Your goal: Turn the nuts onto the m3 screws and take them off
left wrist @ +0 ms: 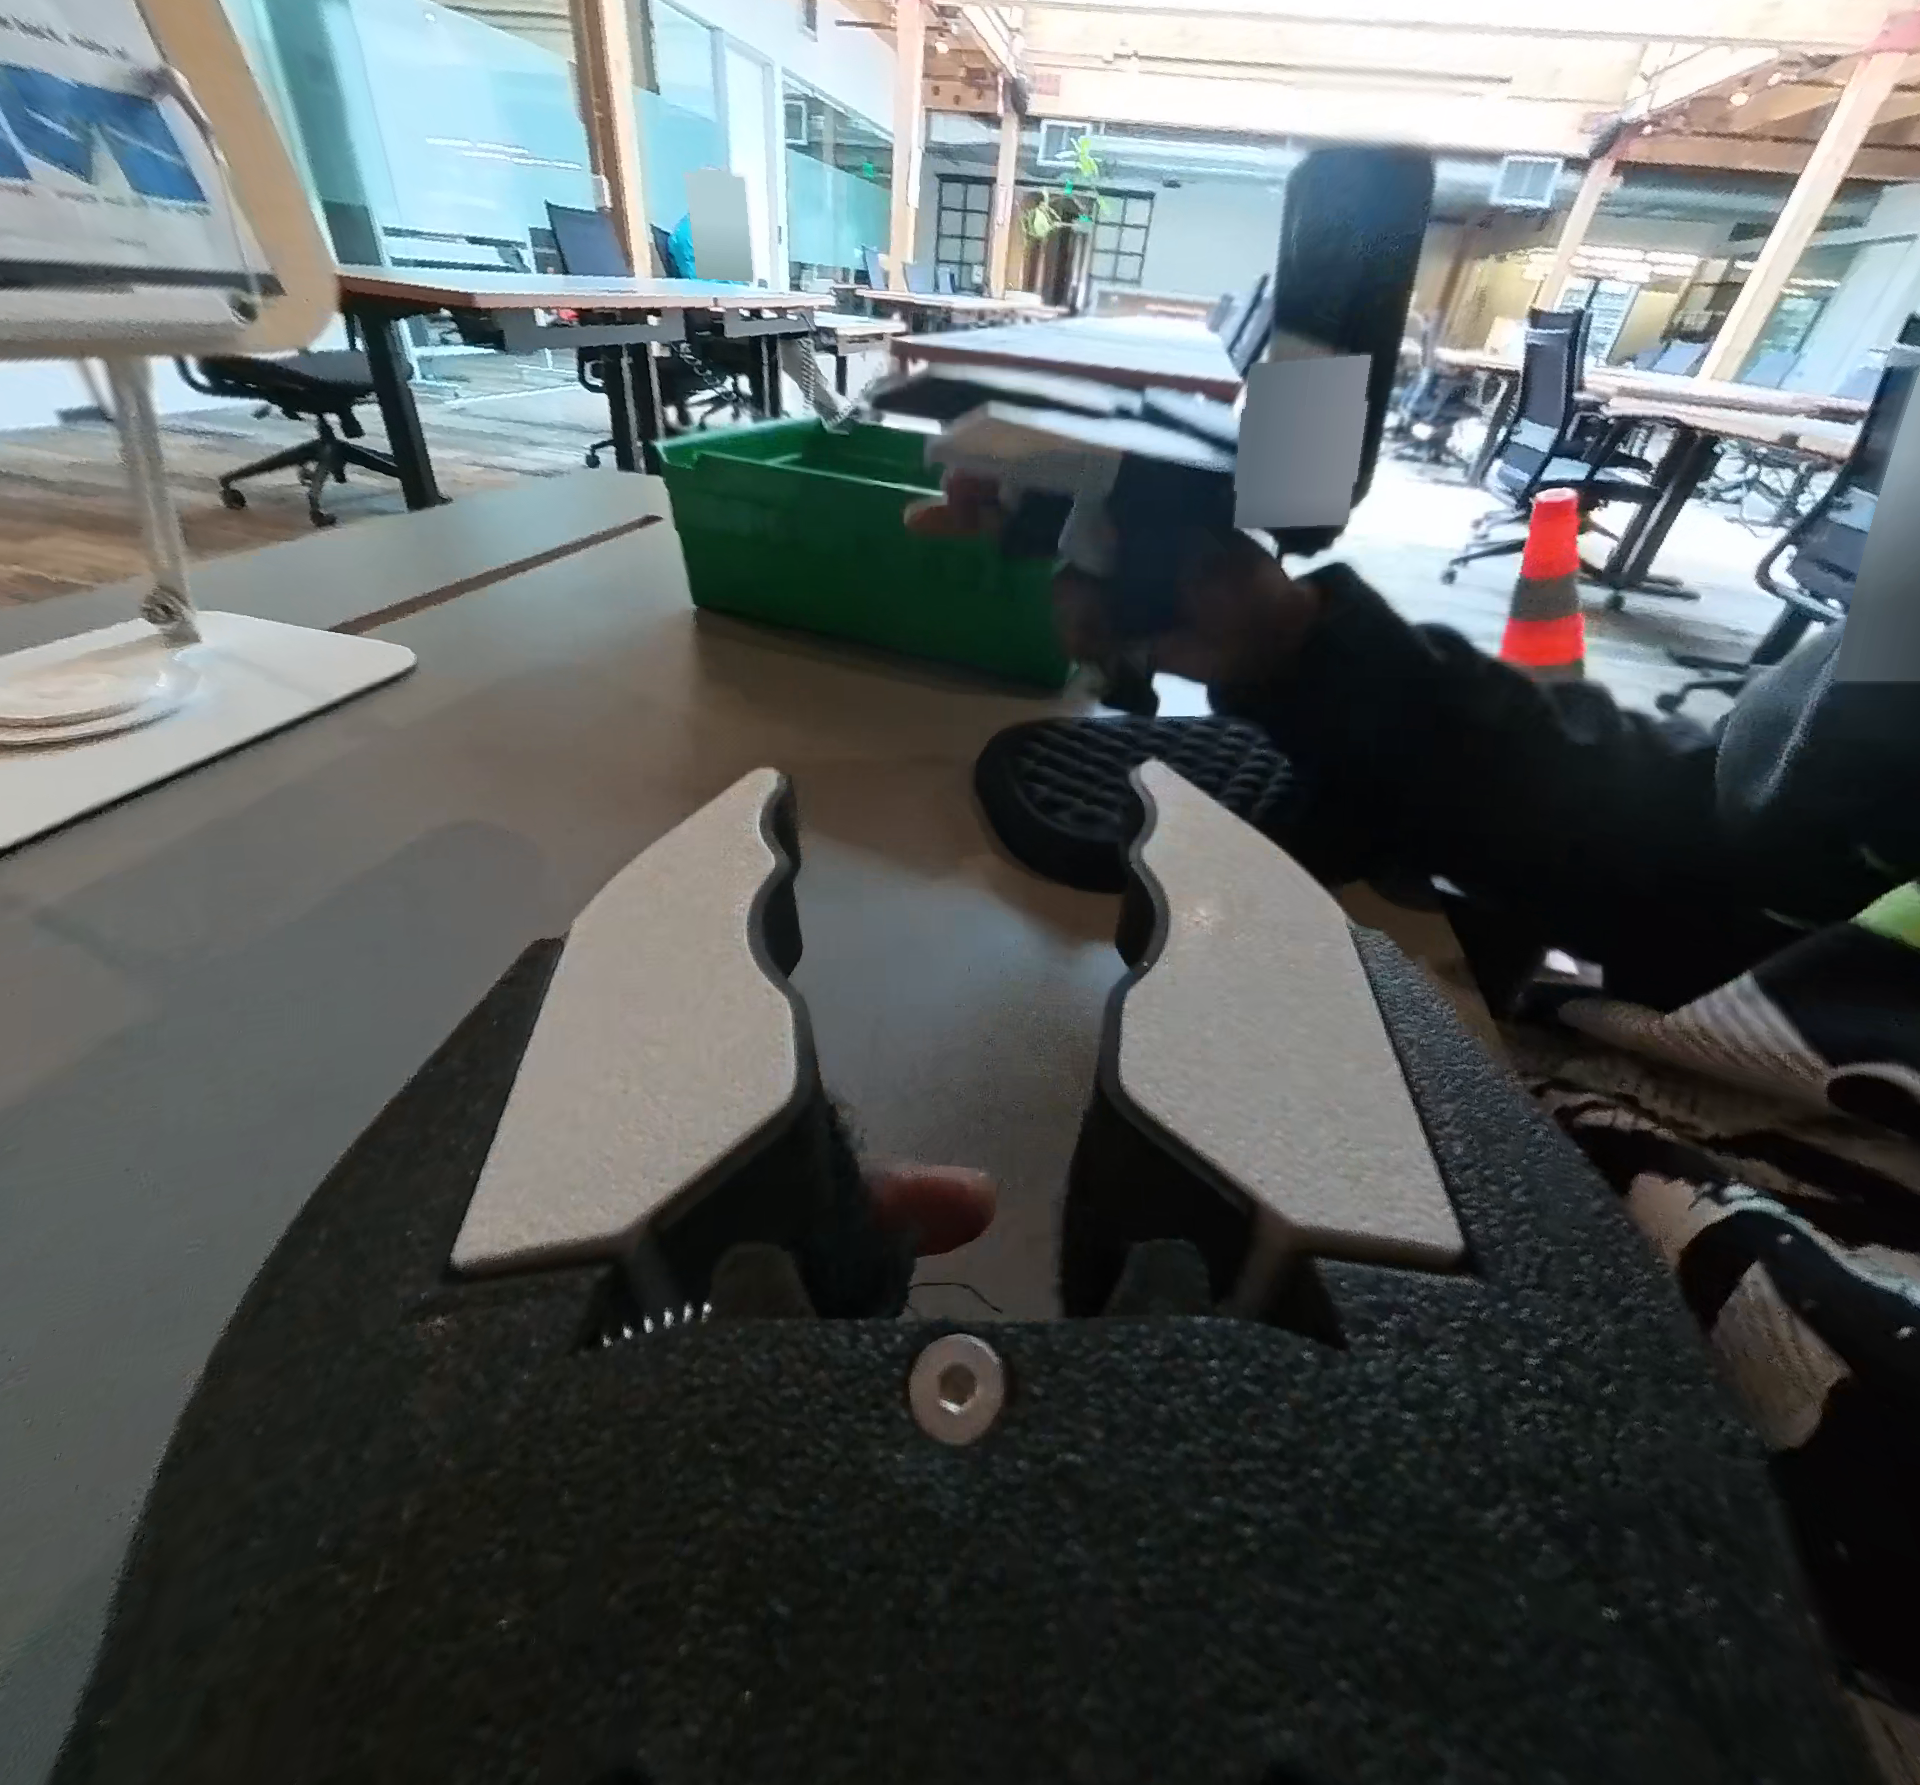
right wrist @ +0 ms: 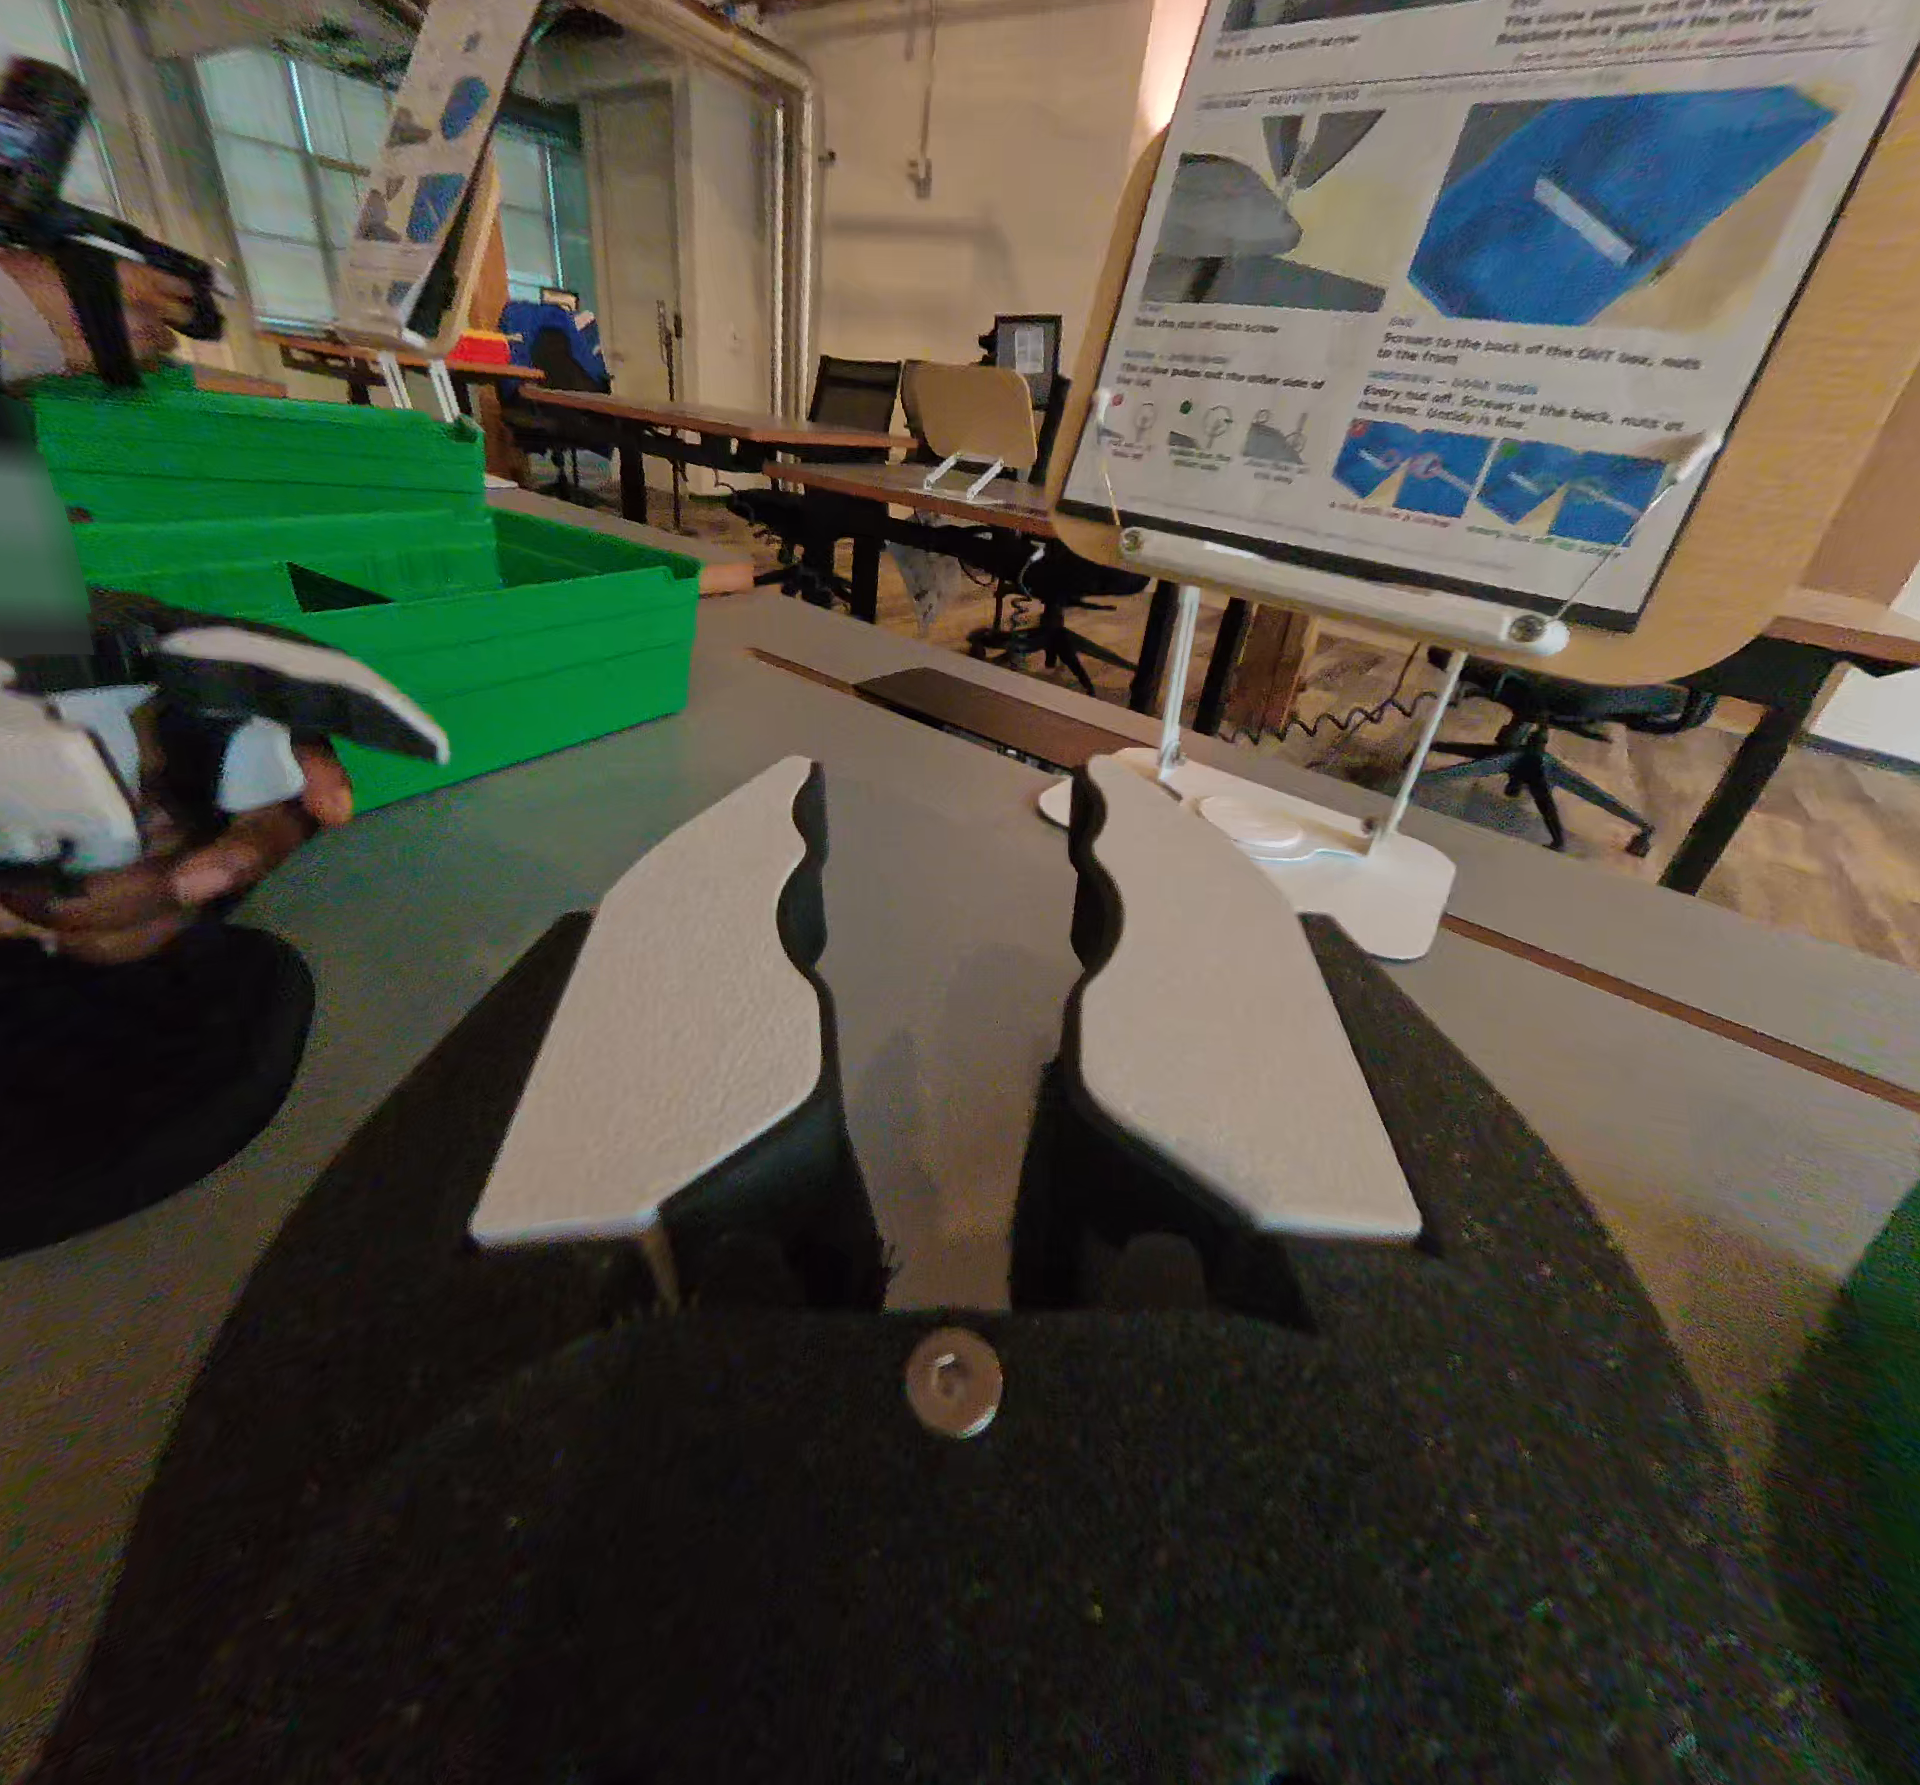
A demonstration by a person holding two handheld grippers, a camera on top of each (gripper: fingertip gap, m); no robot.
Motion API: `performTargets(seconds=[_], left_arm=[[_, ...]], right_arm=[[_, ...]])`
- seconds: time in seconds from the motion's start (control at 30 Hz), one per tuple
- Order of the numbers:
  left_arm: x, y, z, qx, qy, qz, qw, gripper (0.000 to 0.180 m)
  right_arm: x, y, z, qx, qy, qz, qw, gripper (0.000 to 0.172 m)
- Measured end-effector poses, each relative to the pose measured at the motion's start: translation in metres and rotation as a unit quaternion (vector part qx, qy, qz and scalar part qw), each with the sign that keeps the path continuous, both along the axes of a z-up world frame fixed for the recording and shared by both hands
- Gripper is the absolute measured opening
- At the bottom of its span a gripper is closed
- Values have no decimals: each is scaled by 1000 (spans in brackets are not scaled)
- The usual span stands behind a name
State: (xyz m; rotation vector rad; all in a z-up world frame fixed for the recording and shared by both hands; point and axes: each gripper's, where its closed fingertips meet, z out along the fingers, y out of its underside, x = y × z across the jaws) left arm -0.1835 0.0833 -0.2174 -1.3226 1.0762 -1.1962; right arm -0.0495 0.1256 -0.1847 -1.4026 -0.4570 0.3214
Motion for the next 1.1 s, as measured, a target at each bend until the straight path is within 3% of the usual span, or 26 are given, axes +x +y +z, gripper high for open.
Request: performTargets(seconds=[0.13, 0.27, 0.37, 0.43, 0.57, 0.7, 0.8, 0.87, 1.1], left_arm=[[-33, 22, 32, -2, 12, 71, 997, 52], [-108, 85, 71, -28, 85, 199, 976, 40], [-174, 144, 80, -67, 170, 277, 943, 39], [-214, 186, 68, -122, 231, 322, 910, 36], [-264, 238, 7, -261, 359, 344, 827, 29], [-281, 259, -55, -357, 431, 343, 754, 30], [-292, 266, -85, -396, 463, 357, 708, 25], [-293, 268, -94, -414, 466, 360, 694, 24], [-291, 274, -103, -430, 458, 374, 682, 19]], right_arm=[[-4, 1, -9, 14, -35, -5, 999, 42], [1, 1, -17, -4, -13, -3, 1000, 41], [6, 1, -17, -9, 2, -4, 1000, 41], [5, 1, -18, -15, 12, 5, 1000, 41], [2, 1, -23, -30, 10, 14, 999, 41], [3, 0, -24, -36, 18, 21, 999, 41], [5, 0, -23, -36, 24, 22, 999, 41], [6, -1, -22, -35, 28, 22, 999, 41], [7, -2, -20, -31, 30, 23, 999, 40]])
